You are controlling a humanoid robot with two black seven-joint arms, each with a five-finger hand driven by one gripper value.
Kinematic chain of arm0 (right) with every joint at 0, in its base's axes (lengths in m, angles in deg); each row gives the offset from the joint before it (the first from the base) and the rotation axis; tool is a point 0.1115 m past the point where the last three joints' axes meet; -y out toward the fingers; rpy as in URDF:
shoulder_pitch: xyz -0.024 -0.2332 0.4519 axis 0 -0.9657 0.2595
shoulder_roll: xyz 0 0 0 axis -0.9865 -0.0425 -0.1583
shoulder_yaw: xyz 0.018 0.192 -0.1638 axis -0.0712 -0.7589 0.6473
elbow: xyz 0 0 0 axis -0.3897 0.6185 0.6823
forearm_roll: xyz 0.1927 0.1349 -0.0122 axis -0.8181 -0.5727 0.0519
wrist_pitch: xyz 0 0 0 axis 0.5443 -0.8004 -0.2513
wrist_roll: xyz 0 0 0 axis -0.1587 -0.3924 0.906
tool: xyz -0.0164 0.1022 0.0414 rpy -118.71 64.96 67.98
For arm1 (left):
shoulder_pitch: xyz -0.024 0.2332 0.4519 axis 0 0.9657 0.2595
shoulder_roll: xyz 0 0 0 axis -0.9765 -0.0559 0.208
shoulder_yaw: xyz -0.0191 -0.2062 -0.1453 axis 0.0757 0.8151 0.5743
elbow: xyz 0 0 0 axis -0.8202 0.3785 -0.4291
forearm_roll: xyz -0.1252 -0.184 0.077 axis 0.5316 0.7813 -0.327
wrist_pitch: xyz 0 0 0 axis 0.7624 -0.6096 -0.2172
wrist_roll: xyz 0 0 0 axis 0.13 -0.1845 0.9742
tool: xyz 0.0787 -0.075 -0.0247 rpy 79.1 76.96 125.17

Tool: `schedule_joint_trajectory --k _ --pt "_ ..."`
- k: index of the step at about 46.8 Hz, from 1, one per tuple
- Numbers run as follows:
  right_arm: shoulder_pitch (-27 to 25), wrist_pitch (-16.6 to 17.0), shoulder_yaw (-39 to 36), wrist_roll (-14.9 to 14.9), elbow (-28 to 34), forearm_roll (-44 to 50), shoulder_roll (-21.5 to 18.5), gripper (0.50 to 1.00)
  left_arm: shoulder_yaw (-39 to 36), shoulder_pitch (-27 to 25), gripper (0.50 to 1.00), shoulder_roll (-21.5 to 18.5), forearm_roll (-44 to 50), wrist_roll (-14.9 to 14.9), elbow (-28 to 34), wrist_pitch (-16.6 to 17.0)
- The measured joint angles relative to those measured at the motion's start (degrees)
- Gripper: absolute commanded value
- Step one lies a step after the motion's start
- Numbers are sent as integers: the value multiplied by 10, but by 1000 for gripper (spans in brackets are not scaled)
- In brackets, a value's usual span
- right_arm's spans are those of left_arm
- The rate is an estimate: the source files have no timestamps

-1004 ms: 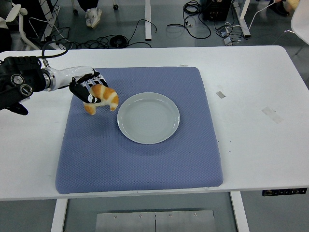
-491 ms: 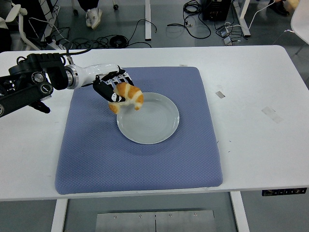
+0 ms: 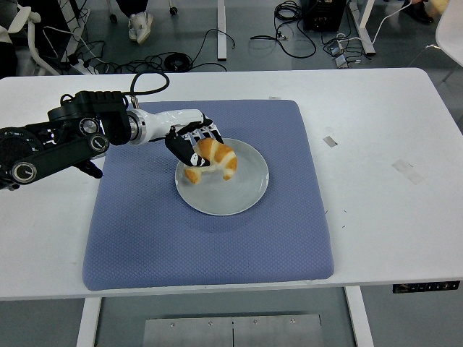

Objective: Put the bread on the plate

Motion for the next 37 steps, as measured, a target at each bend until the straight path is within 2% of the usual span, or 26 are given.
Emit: schedule_joint_trajectory --k 25,37 --pt "0 0 0 0 0 0 0 1000 0 11 500 23 -4 -8 -17 2" --pt "0 0 0 0 0 0 0 1000 -1 16 500 32 -5 -9 -27 14"
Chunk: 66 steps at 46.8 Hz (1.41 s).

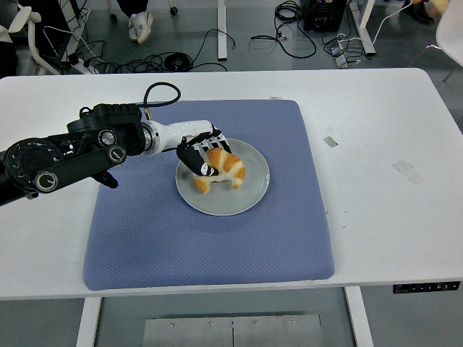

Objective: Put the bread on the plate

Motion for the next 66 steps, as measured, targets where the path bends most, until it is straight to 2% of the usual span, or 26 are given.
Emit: schedule_joint_trajectory --k 24,27,31,33,37,46,51,59,66 --pt "0 0 0 0 0 0 0 1000 1 1 504 7 2 0 -4 1" --pt "0 0 0 0 0 0 0 1000 1 1 552 7 4 0 -4 1" --pt "0 0 0 0 0 0 0 1000 2 1 583 8 7 0 -4 4" --pt "0 0 0 0 0 0 0 1000 2 1 614 8 7 0 -4 4" --pt "0 0 0 0 0 0 0 1000 2 0 633 8 8 0 -4 4" --pt "0 0 0 0 0 0 0 1000 1 0 778 8 9 0 -4 4" --pt "0 0 0 0 0 0 0 1000 1 0 819 8 9 1 -4 4" --pt "0 0 0 0 0 0 0 1000 1 -1 916 8 9 1 -4 4" --pt "0 0 0 0 0 0 0 1000 4 -3 964 6 13 1 -4 4"
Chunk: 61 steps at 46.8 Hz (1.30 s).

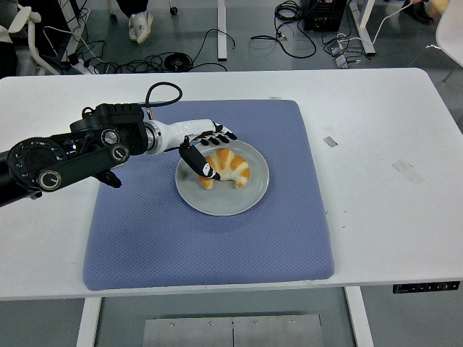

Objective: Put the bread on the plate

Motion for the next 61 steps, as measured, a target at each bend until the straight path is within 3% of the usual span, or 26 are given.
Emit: schedule_joint_trajectory --k 27,41,52,61 --pt "0 0 0 0 0 0 0 1000 84 -9 975 -30 56 2 -15 0" --pt "0 0 0 0 0 0 0 1000 86 -71 978 -43 170 1 -75 -1" --pt "0 0 0 0 0 0 0 1000 100 -73 978 -46 195 3 -85 0" --pt "0 0 0 0 0 0 0 1000 101 -67 978 -49 286 9 -93 0"
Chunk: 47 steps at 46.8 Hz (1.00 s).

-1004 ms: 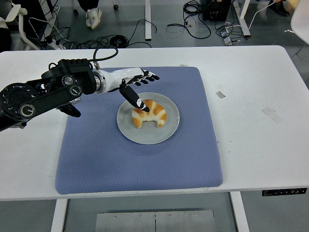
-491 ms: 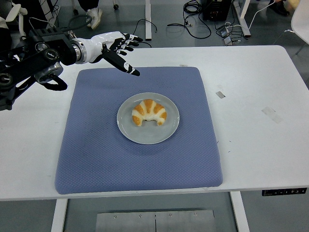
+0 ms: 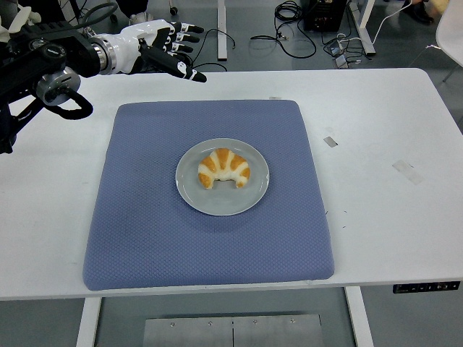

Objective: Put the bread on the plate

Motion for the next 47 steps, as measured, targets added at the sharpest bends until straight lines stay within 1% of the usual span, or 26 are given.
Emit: schedule_joint_trajectory --k 7,12,23,34,39,47 --pt "0 0 0 0 0 0 0 1000 4 10 978 -4 72 2 -40 0" --pt "0 0 0 0 0 0 0 1000 15 16 978 -4 85 6 -60 0" --pt "0 0 0 0 0 0 0 1000 114 54 978 -2 96 8 -82 0" --pt "0 1 -1 0 -5 0 0 1000 162 86 978 -4 101 8 -97 -8" --pt "0 1 0 0 0 0 0 1000 187 107 980 -4 121 9 -106 -11" --pt "1 0 -1 0 -5 0 0 1000 237 136 978 -2 163 9 -128 -29"
